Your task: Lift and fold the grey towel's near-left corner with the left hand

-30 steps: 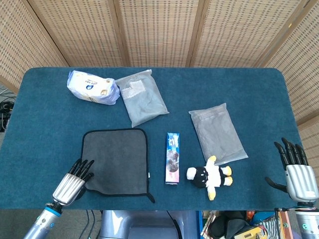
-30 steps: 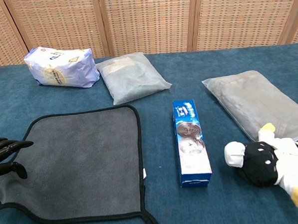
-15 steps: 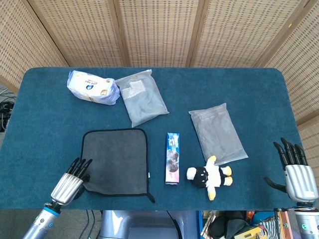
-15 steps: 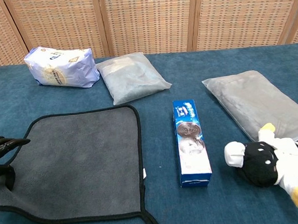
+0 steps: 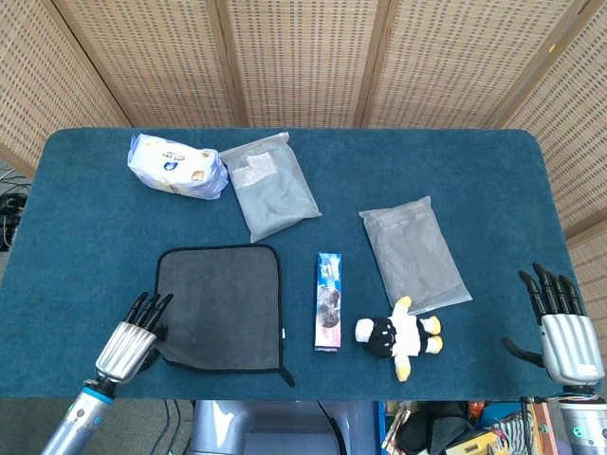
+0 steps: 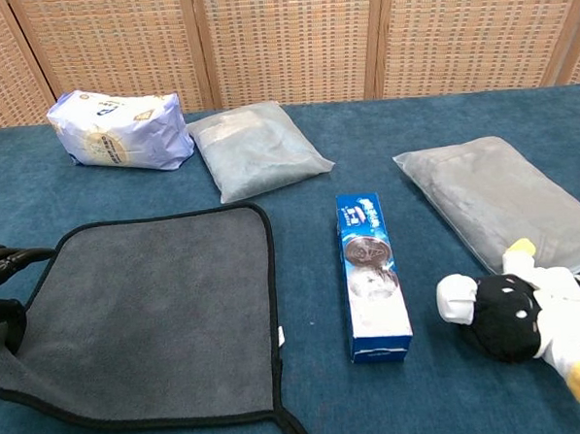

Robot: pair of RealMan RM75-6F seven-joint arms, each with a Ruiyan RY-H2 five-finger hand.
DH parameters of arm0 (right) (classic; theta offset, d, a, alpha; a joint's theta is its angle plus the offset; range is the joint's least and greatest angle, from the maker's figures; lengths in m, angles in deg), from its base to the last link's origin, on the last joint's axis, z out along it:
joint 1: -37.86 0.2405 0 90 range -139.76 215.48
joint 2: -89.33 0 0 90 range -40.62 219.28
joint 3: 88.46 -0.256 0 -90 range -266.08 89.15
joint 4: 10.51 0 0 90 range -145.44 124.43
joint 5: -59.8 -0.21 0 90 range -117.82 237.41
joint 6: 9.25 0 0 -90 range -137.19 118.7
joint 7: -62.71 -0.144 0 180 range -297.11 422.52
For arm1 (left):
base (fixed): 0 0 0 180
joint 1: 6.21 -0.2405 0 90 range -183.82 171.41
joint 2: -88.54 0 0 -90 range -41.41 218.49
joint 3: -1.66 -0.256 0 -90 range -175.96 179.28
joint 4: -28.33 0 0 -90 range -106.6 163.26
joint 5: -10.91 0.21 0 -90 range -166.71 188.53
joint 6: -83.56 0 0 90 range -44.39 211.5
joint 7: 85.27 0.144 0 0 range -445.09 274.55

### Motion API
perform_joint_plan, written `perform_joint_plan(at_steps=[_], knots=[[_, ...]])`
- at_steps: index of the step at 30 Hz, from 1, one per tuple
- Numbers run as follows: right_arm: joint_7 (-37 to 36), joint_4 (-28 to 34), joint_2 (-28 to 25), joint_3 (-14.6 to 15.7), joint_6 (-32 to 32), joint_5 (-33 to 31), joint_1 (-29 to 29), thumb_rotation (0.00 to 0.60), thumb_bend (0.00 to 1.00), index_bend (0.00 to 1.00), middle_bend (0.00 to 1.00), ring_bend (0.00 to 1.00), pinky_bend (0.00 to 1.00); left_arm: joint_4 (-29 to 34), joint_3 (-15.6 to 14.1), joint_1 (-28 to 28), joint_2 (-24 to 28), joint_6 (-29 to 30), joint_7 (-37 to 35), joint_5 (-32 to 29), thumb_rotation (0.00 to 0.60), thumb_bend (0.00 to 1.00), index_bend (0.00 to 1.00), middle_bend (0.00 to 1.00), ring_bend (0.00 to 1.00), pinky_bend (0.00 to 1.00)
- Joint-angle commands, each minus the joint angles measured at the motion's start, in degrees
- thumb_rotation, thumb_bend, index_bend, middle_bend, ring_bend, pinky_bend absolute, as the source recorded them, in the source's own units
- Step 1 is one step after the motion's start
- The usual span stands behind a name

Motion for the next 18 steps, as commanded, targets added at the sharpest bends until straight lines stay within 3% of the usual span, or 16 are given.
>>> perform_joint_plan(at_steps=[1,7,18], knots=[[0.1,0.0,0.0,0.0,-0.1,0.0,0.1,0.6,0.0,0.0,0.0,0.0,0.0,0.1,0.6,0.4,-0.1,0.0,0.1,-0.2,0.6,0.34,0.62,0.0,0.0,0.0],[0.3,-0.1,0.2,0.1,-0.3,0.2,0.1,0.6,0.0,0.0,0.0,0.0,0.0,-0.1,2.7,1.7,-1.0,0.4,-0.5,-0.7,0.6,0.34,0.7,0.0,0.0,0.0],[0.1,-0.4,0.4,0.1,-0.8,-0.1,0.3,0.6,0.0,0.0,0.0,0.0,0.0,1.0,7.0,5.7,-1.8,-2.2,0.8,-3.0,0.6,0.34,0.72,0.0,0.0,0.0]])
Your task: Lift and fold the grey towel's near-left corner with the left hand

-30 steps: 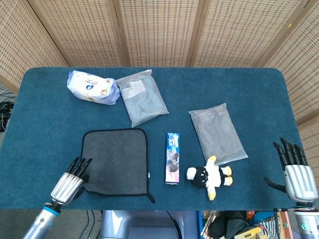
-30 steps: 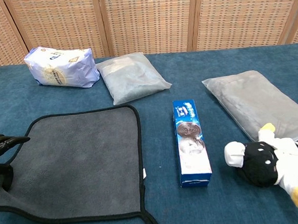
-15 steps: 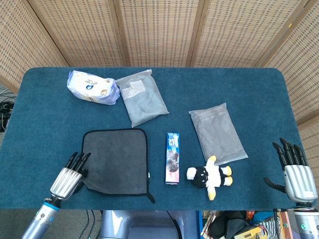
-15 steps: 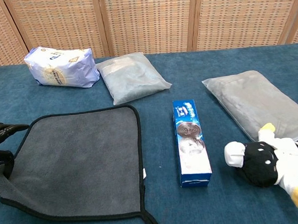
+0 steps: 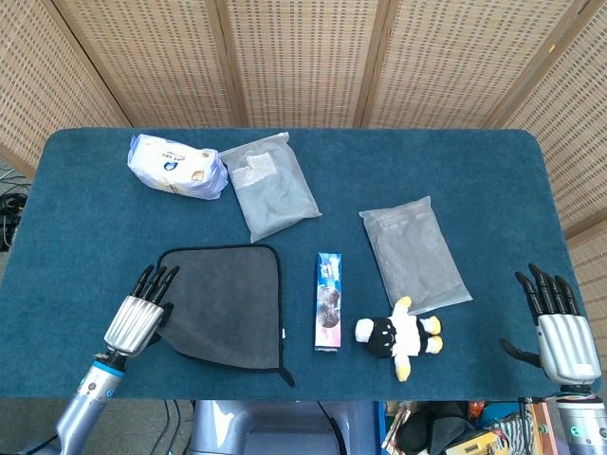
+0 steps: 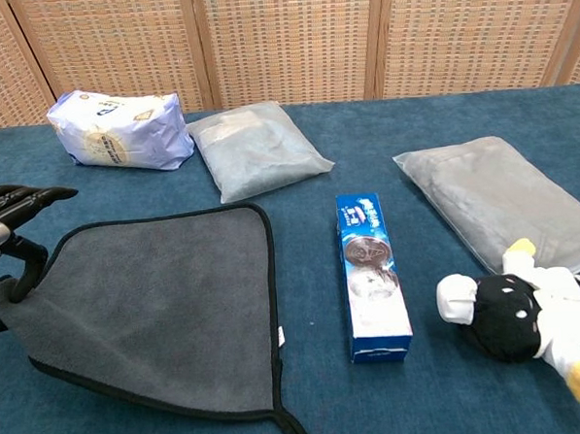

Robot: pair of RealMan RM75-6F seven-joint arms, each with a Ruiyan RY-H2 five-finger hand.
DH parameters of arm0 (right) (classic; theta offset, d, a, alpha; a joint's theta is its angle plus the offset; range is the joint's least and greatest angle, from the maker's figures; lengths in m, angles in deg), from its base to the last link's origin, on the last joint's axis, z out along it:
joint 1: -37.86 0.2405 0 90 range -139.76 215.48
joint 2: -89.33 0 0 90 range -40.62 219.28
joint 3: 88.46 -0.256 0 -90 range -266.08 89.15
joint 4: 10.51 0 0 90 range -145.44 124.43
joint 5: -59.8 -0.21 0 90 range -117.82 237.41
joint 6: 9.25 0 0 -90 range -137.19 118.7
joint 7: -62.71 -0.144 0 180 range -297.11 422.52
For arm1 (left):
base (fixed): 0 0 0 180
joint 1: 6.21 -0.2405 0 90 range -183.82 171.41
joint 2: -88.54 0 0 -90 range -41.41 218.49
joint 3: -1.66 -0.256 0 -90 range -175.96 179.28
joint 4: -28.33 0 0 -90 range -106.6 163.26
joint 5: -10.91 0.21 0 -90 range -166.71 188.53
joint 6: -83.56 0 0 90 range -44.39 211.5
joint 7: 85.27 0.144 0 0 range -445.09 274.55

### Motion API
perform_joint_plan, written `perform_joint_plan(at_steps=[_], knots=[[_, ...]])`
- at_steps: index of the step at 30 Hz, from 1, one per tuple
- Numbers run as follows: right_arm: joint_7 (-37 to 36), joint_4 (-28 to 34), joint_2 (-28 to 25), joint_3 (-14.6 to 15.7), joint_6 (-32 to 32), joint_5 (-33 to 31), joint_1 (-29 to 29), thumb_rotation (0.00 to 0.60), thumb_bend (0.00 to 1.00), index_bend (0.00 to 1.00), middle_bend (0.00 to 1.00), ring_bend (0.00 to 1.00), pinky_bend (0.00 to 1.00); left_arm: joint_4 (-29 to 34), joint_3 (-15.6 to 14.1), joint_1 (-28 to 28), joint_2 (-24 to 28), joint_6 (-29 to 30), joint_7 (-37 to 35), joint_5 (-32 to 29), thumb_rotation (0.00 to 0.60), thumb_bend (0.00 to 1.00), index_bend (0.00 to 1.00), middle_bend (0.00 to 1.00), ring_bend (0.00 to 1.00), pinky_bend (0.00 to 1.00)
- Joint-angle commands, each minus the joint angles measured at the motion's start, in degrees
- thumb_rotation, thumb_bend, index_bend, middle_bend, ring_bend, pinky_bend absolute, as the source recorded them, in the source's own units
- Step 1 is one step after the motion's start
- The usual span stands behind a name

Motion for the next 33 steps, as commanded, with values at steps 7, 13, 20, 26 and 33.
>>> perform_joint_plan(at_steps=[7,13,20,26,33], knots=[[-0.5,-0.3,0.1,0.0,-0.7,-0.5,0.2,0.6,0.0,0.0,0.0,0.0,0.0,0.6,4.2,4.0,-1.1,-3.7,1.7,-3.3,0.6,0.35,0.72,0.0,0.0,0.0],[-1.3,-0.5,0.1,0.0,-1.4,-0.8,0.4,0.6,0.0,0.0,0.0,0.0,0.0,0.3,8.5,8.0,-2.0,-8.3,3.6,-7.9,0.6,0.39,0.73,0.0,0.0,0.0],[-2.7,-1.3,0.1,-0.1,-2.4,-1.5,0.7,0.6,0.0,0.0,0.0,0.0,0.0,1.3,11.9,12.4,-2.3,-13.4,7.6,-12.5,0.6,0.44,0.73,0.0,0.0,0.0],[-4.0,-1.8,0.1,0.0,-3.1,-1.6,0.9,0.6,0.0,0.0,0.0,0.0,0.0,0.9,14.3,15.6,-4.1,-16.6,10.0,-17.2,0.6,0.44,0.73,0.0,0.0,0.0],[-5.0,-2.4,0.3,0.1,-3.8,-1.6,1.3,0.6,0.0,0.0,0.0,0.0,0.0,-0.5,15.6,20.3,-6.2,-21.0,14.5,-22.9,0.6,0.44,0.73,0.0,0.0,0.0]])
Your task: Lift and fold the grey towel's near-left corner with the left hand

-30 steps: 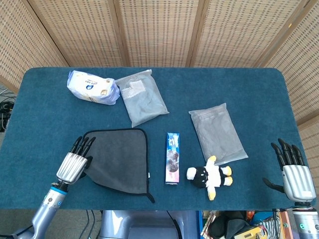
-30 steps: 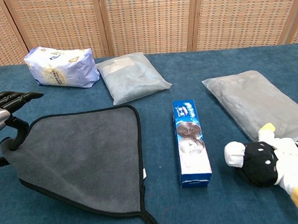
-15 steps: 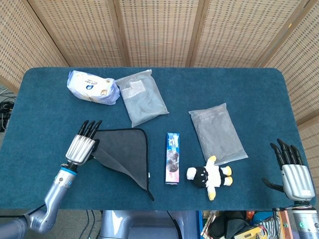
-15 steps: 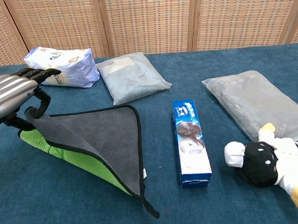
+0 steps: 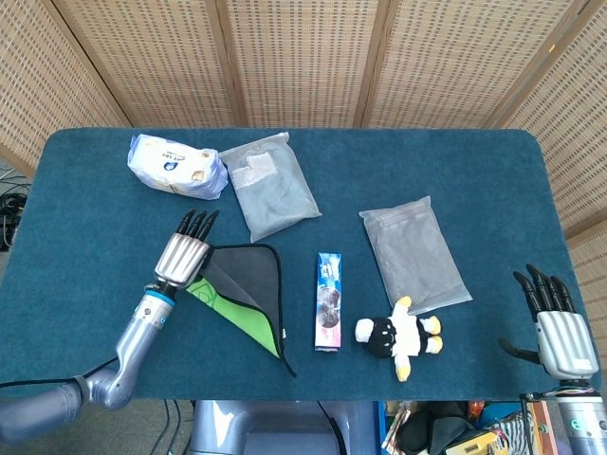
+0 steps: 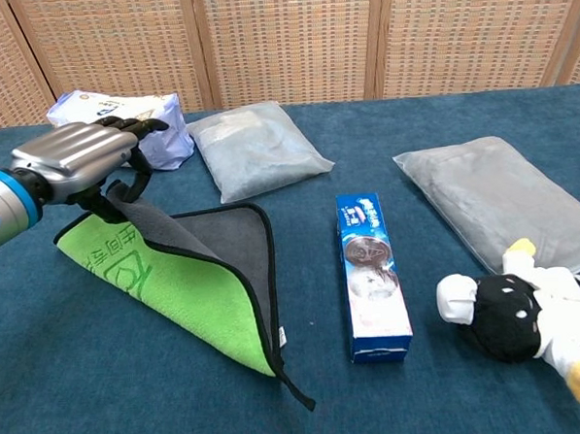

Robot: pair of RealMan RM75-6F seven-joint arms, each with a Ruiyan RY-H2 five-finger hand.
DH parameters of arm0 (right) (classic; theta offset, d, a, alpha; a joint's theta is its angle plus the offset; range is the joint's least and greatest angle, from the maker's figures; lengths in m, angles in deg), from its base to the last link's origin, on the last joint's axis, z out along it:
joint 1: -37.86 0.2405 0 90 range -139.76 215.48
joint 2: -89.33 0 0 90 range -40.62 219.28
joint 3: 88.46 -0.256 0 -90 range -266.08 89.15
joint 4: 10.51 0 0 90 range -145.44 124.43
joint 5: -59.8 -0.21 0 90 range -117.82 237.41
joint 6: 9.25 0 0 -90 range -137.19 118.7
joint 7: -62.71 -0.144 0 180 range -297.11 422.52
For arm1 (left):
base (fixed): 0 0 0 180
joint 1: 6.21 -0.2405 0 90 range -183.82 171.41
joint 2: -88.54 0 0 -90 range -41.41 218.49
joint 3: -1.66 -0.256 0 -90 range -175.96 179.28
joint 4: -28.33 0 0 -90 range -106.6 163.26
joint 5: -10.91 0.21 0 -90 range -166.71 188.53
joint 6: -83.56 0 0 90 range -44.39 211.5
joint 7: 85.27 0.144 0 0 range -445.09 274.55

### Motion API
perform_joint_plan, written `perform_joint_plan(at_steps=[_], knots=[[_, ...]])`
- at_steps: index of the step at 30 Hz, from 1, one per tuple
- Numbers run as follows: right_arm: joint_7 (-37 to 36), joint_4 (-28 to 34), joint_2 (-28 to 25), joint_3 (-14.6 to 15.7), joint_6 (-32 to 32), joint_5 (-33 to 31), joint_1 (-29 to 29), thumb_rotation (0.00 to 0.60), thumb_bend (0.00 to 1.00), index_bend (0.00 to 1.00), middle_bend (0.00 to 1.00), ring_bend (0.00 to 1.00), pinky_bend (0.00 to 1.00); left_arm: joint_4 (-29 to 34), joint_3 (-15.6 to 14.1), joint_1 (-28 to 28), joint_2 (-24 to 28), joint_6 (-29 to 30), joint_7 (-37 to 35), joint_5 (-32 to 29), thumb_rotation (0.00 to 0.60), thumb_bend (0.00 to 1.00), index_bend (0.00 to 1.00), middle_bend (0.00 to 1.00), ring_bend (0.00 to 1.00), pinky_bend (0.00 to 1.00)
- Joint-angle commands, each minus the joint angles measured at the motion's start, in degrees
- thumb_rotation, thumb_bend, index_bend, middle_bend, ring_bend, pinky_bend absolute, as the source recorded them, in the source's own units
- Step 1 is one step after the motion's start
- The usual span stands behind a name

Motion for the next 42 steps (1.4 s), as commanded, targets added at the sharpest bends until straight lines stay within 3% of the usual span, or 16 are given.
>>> perform_joint_plan(at_steps=[1,13,17,21,23,29,36,42], knots=[[-0.2,-0.2,0.1,0.0,-0.3,0.0,0.1,0.6,0.0,0.0,0.0,0.0,0.0,-1.3,0.7,2.5,-1.5,-2.1,2.3,-2.5,0.6,0.44,0.73,0.0,0.0,0.0],[-2.1,-0.8,-0.1,0.1,-0.6,-0.3,0.2,0.6,0.0,0.0,0.0,0.0,0.0,-6.2,1.1,8.8,-7.4,-4.0,7.8,-8.8,0.6,0.44,0.7,0.0,0.0,0.0],[-2.9,-1.0,-0.2,-0.2,-0.1,-0.4,0.1,0.6,0.0,0.0,0.0,0.0,0.0,-6.6,0.3,9.8,-8.2,-4.1,9.8,-10.6,0.6,0.44,0.45,0.0,0.0,0.0],[-3.5,-0.9,-0.3,-0.2,0.1,-0.3,0.0,0.6,0.0,0.0,0.0,0.0,0.0,-6.5,-0.4,10.1,-8.5,-3.8,12.1,-13.2,0.6,0.44,0.1,0.0,0.0,0.0],[-3.5,-0.9,-0.2,-0.2,0.4,0.0,0.0,0.6,0.0,0.0,0.0,0.0,0.0,-6.3,-0.6,10.2,-8.4,-3.8,13.2,-14.5,0.6,0.44,0.02,0.0,0.0,0.0],[-3.4,-0.9,-0.1,-0.1,0.6,0.3,0.0,0.6,0.0,0.0,0.0,0.0,0.0,-4.7,-1.3,10.3,-7.8,-2.4,16.0,-17.9,0.6,0.44,0.0,0.0,0.0,0.0],[-2.8,-0.7,0.1,-0.1,0.8,0.5,0.0,0.6,0.0,0.0,0.0,0.0,0.0,-3.1,-1.8,10.3,-6.9,0.7,14.3,-16.9,0.6,0.4,0.0,0.0,0.0,0.0],[-2.8,-0.7,0.2,-0.1,1.3,0.8,-0.1,0.6,0.0,0.0,0.0,0.0,0.0,-3.3,-2.6,10.3,-7.2,3.9,12.1,-14.0,0.6,0.2,0.0,0.0,0.0,0.0]])
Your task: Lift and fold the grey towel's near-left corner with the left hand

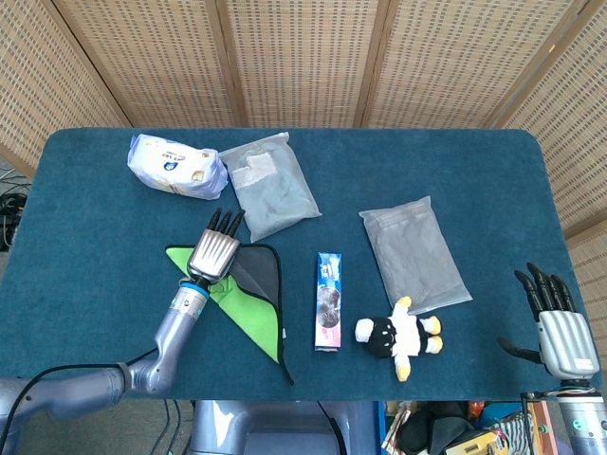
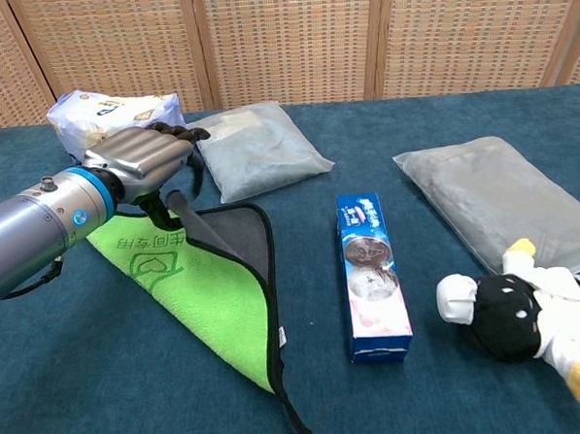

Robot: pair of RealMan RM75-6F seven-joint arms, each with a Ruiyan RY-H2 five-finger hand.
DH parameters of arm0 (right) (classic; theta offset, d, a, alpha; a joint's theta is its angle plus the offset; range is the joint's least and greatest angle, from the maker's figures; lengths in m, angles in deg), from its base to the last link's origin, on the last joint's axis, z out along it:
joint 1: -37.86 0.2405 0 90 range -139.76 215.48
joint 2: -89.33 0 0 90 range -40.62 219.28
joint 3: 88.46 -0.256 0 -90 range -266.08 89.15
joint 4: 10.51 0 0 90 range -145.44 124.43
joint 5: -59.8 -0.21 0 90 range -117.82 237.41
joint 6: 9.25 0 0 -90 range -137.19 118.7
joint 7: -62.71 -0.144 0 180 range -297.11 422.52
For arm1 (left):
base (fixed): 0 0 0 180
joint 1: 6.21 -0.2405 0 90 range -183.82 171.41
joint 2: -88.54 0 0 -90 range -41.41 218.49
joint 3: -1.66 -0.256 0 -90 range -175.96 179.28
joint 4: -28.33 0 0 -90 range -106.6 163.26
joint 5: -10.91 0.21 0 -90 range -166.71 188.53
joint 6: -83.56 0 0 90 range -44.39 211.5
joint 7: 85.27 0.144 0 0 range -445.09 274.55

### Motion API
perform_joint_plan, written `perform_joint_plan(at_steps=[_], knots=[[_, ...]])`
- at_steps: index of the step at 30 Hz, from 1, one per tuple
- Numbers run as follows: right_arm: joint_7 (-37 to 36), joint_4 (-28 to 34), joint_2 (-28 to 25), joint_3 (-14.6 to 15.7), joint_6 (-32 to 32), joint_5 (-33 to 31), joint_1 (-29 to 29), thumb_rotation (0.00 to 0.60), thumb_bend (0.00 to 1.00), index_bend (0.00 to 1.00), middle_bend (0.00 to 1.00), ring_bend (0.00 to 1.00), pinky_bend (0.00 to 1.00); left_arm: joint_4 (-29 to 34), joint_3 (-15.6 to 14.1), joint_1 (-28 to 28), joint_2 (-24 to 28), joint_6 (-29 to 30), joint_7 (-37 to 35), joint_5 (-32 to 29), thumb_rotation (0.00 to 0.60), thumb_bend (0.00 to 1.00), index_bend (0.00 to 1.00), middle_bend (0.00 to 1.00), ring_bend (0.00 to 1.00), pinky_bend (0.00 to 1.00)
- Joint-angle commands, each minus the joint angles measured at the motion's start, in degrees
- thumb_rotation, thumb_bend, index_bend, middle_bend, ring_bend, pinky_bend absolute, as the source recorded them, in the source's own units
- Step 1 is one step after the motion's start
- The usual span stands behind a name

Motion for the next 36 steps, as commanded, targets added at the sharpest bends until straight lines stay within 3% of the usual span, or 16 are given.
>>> perform_joint_plan(at_steps=[1,14,20,24,29,36], knots=[[0.0,0.0,0.0,0.0,0.1,0.0,0.0,0.6,0.0,0.0,0.0,0.0,0.0,-0.2,-0.6,0.0,-0.3,1.3,-0.6,1.0,0.6,0.18,0.0,0.0,0.0,0.0],[0.1,0.1,-0.1,0.2,0.1,0.4,0.0,0.6,0.0,0.0,0.0,0.0,0.0,1.2,-1.6,-0.3,0.1,3.6,-2.4,2.3,0.6,0.15,0.0,0.0,0.0,0.0],[0.3,0.1,-0.4,0.3,-0.2,0.2,0.0,0.6,0.0,0.0,0.0,0.0,0.0,8.6,-3.6,-3.8,4.7,8.2,-6.5,6.3,0.6,0.15,0.0,0.0,0.0,0.0],[0.6,-0.1,-0.6,0.3,-0.7,-0.3,0.0,0.6,0.0,0.0,0.0,0.0,0.0,17.0,-6.2,-7.9,10.3,11.7,-6.4,6.7,0.6,0.15,0.0,0.0,0.0,0.0],[1.8,0.5,-1.6,0.6,-1.5,-0.6,0.1,0.6,0.0,0.0,0.0,0.0,0.0,26.2,-12.1,-13.7,18.5,16.6,-4.8,8.7,0.6,0.15,0.0,0.0,0.0,0.0],[4.7,1.3,-2.0,0.7,-1.2,-0.4,0.1,0.6,0.0,0.0,0.0,0.0,0.0,29.1,-20.7,-22.2,23.8,25.0,-7.4,17.3,0.6,0.15,0.0,0.0,0.0,0.0]])
